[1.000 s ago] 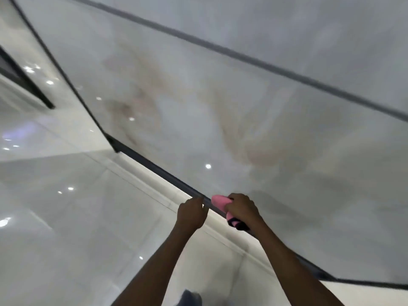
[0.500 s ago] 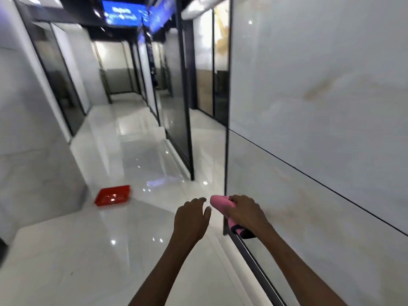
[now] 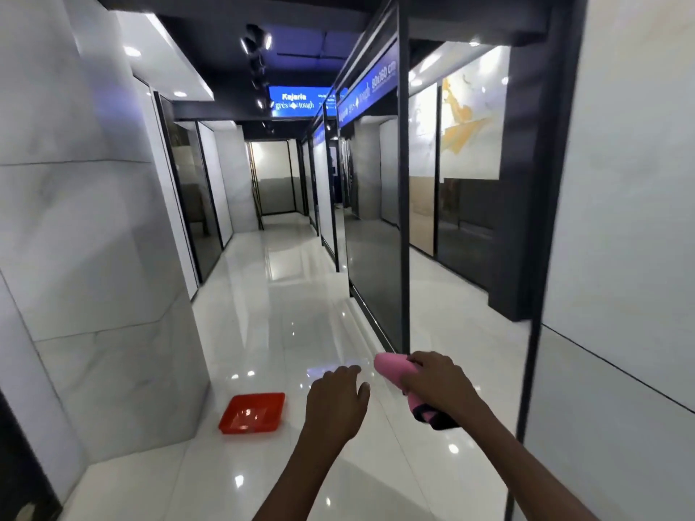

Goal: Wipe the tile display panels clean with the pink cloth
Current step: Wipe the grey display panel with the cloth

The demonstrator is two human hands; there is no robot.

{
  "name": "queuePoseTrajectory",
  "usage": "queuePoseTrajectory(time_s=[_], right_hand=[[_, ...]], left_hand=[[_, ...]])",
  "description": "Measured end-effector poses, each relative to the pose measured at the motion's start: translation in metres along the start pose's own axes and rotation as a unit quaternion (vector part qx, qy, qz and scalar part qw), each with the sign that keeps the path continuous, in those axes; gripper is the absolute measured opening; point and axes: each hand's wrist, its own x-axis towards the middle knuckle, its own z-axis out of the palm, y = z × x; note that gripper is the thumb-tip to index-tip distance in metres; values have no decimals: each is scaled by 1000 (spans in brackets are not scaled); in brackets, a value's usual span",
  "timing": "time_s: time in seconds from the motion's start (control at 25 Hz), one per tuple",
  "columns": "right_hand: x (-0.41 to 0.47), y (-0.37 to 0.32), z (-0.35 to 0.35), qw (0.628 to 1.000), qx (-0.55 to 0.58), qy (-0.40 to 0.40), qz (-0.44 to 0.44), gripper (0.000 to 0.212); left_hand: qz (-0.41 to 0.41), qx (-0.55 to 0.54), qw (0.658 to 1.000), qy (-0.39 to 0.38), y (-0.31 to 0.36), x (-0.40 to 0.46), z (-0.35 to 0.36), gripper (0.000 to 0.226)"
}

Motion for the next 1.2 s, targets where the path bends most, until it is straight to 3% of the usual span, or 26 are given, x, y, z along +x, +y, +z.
queuePoseTrajectory(time_s=[0.2, 0.32, 0.4, 0.52, 0.64, 0.8, 1.0, 1.2], right_hand=[[203, -28, 38, 999, -7, -12, -47, 39], [313, -60, 63, 998, -3, -15, -62, 23], [386, -87, 78, 997, -8, -28, -68, 26], [502, -116, 107, 996, 4, -40, -76, 46], [613, -134, 133, 997, 20, -45, -67, 33], [773, -158, 151, 998, -11, -15, -68, 31], [940, -181, 141, 998, -12, 33, -42, 33], [1141, -166, 194, 998, -23, 56, -28, 27]], left_hand=[[-40, 4, 999, 16, -85, 180, 31, 44], [-56, 23, 998, 17, -133, 271, 30, 44], [-70, 31, 997, 18, -169, 336, 28, 44], [-85, 44, 995, 24, -227, 441, 39, 44], [-85, 39, 995, 28, -281, 541, 63, 44], [-85, 38, 995, 26, -348, 701, 86, 44], [-49, 18, 998, 30, -386, 873, 112, 43], [-30, 2, 999, 11, -454, 1058, 170, 43]])
